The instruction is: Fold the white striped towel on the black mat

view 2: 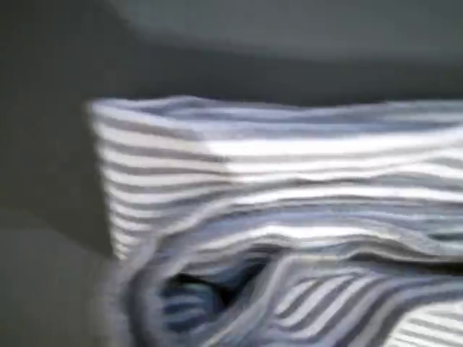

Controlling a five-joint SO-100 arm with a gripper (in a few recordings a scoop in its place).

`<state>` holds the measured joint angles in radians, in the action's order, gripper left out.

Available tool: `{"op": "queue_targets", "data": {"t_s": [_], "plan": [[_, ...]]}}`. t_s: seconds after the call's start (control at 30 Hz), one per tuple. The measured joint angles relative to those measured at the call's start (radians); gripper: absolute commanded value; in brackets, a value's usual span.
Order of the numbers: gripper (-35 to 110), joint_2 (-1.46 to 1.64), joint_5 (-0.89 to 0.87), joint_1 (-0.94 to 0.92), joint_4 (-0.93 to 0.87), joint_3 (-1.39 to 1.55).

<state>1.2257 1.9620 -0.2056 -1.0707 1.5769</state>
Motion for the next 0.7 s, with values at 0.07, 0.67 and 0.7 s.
{"op": "queue_targets", "data": {"t_s": [0.07,0.67,0.7], "plan": [[0,-0.011,-0.026,0.011,0.000,-0.009],[1,-0.163,-0.204,0.164,-0.077,-0.298],[1,-0.160,-0.204,0.172,-0.077,-0.296]]}}
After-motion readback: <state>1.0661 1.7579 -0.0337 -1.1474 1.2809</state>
